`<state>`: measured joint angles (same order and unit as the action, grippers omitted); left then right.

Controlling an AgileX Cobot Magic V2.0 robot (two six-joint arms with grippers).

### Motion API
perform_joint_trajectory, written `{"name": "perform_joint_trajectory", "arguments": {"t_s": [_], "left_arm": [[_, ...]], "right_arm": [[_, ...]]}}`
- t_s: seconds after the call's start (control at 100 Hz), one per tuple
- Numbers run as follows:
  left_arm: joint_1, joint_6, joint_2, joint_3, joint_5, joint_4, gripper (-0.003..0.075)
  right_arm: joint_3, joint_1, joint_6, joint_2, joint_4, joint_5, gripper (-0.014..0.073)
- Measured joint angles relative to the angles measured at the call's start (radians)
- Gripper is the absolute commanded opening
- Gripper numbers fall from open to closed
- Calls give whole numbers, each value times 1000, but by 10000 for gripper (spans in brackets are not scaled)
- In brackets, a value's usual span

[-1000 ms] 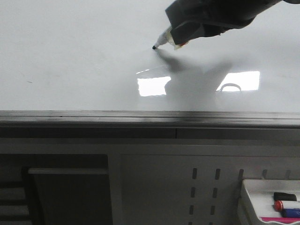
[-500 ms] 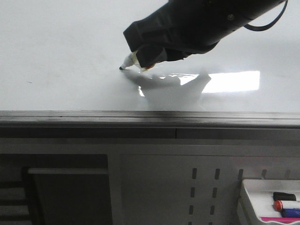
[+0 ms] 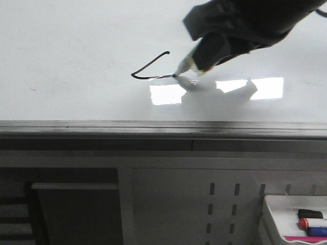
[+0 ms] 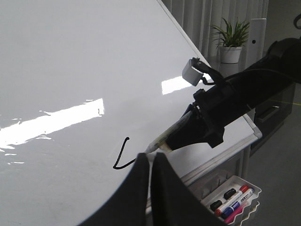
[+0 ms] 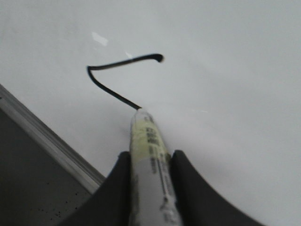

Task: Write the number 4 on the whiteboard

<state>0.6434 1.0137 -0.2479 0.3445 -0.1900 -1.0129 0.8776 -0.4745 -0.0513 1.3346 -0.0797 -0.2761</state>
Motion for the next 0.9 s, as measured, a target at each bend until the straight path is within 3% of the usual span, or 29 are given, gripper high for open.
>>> {"name": "perform_joint_trajectory", "arguments": {"t_s": [0.21,0.42,0.76,0.9], "left_arm": [[0,0,0,0,2,0,-20],[0,0,0,0,2,0,-20],[0,0,0,0,2,0,-20],[0,0,0,0,4,0,-20]], "right_arm": [[0,107,0,-97,-2,-170,-43],[0,122,0,-113,-8,-190,-43],[40,-24,0,-164,-30,-82,-43],[44,-33,0,-114,-34,-36,-43]]}}
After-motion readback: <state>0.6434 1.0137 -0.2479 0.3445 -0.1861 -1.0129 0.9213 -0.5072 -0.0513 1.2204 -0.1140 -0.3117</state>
